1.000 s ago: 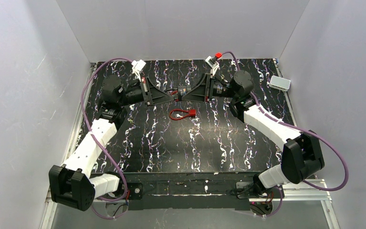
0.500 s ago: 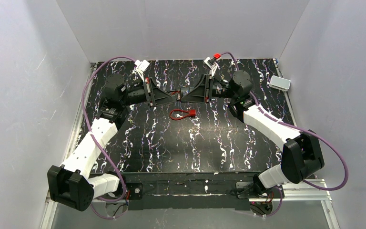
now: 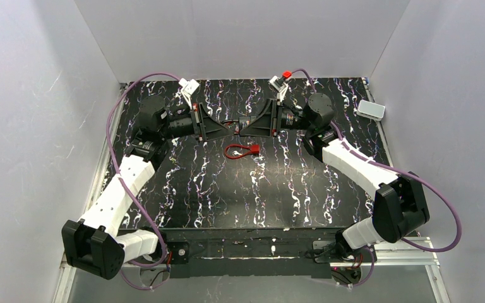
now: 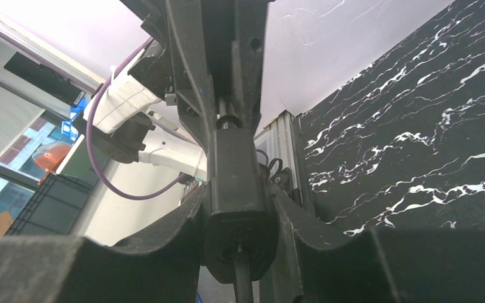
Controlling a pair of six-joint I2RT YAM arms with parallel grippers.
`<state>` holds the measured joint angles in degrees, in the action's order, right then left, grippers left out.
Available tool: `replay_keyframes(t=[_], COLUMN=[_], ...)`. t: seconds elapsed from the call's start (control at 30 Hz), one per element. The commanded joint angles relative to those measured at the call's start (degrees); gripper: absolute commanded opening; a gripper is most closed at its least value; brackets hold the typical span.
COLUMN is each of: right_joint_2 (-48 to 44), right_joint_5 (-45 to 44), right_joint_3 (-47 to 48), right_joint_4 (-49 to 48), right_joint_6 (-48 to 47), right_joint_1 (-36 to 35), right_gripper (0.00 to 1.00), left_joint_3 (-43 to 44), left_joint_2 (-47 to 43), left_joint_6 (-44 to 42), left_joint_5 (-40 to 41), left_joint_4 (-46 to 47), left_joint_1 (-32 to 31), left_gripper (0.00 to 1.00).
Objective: Lock with the key
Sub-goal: Lock the lock.
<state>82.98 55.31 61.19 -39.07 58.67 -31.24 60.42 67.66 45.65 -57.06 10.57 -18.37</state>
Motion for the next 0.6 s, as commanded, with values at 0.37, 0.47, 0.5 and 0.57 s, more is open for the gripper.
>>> replay_keyframes(t=[0.37, 0.47, 0.5, 0.57], right_joint_2=[-0.9, -1.1, -1.2, -1.4], right_joint_5=[0.7, 0.6, 0.5, 0.5], right_joint_3=[1.2, 0.8, 0.6, 0.5], right_joint_4=[-15.3, -15.6, -15.7, -15.7], right_joint_6=[7.5, 7.5, 7.5, 7.5], right_joint_1=[-0.3, -0.3, -0.3, -0.3], right_gripper=[0.01, 0.01, 0.01, 0.01], left_joint_3=[1.7, 1.1, 0.9, 0.4], left_joint_2=[-3.7, -3.7, -3.7, -3.7], left_joint_6=[-4.2, -1.5, -0.6, 0.8], left_joint_5=[-3.9, -4.7, -4.9, -5.2], left_joint_4=[-3.9, -0.5, 0.6, 2.6], left_joint_1=[3.2, 3.2, 3.2, 3.2], left_gripper=[0.39, 0.36, 0.34, 0.29])
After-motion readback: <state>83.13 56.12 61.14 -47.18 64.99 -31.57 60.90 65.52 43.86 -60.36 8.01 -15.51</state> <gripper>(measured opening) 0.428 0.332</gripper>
